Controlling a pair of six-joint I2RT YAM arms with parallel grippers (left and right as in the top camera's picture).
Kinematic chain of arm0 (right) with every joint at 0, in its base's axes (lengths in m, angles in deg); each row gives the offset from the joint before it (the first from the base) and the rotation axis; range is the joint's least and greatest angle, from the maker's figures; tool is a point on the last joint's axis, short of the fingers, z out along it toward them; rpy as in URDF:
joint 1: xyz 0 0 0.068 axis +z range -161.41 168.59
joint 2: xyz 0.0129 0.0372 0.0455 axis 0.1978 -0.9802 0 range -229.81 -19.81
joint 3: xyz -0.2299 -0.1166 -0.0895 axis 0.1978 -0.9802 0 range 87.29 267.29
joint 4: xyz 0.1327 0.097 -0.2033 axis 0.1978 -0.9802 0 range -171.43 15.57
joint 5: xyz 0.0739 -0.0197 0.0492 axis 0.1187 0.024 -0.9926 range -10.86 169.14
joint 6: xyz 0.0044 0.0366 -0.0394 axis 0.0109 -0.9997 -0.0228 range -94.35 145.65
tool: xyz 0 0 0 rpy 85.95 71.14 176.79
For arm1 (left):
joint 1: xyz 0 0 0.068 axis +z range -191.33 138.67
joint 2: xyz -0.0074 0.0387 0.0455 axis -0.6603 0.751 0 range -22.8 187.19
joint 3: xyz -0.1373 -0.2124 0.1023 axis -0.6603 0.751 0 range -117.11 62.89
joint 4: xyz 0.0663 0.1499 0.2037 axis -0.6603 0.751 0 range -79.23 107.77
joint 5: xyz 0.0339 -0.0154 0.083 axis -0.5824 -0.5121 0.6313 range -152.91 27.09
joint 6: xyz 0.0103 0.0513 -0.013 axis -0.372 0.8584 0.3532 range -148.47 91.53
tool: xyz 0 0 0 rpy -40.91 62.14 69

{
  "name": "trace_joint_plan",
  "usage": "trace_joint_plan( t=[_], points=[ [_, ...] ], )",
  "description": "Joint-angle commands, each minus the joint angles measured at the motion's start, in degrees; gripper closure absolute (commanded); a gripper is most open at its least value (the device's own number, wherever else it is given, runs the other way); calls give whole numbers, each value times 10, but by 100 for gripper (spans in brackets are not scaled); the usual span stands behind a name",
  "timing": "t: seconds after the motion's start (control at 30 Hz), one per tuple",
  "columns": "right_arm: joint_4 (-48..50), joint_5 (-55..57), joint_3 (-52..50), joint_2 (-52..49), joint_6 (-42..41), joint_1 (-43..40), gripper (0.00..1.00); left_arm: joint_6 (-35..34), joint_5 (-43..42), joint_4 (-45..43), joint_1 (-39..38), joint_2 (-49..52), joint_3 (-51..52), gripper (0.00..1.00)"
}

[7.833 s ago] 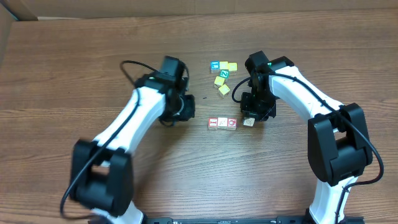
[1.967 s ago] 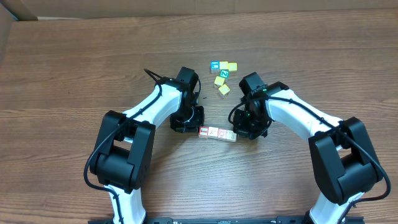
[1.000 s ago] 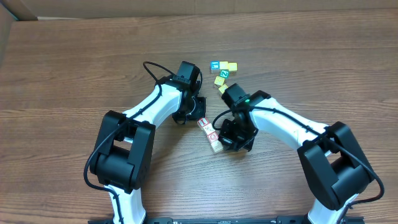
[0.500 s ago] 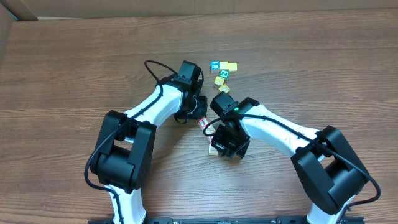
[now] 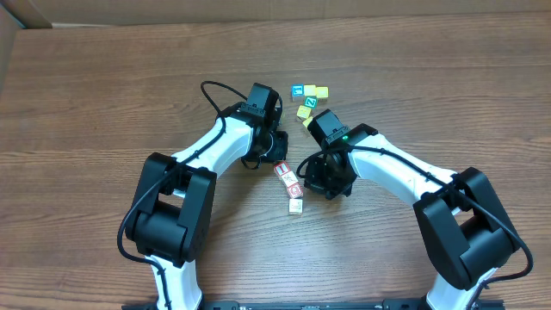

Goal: Flip 4 blocks

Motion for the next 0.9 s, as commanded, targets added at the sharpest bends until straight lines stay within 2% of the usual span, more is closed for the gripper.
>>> trace_joint_plan(
  t=[0.0,0.5,0.87],
  points=[
    [28,6,5,5,20,4,96,13,7,0,-7,20,8,96],
    [34,1,5,5,18,21,96,11,7,-1,-7,20,8,96],
    [-98,1,35,59,78,16,96,11,7,3,-7,20,8,96]
  ],
)
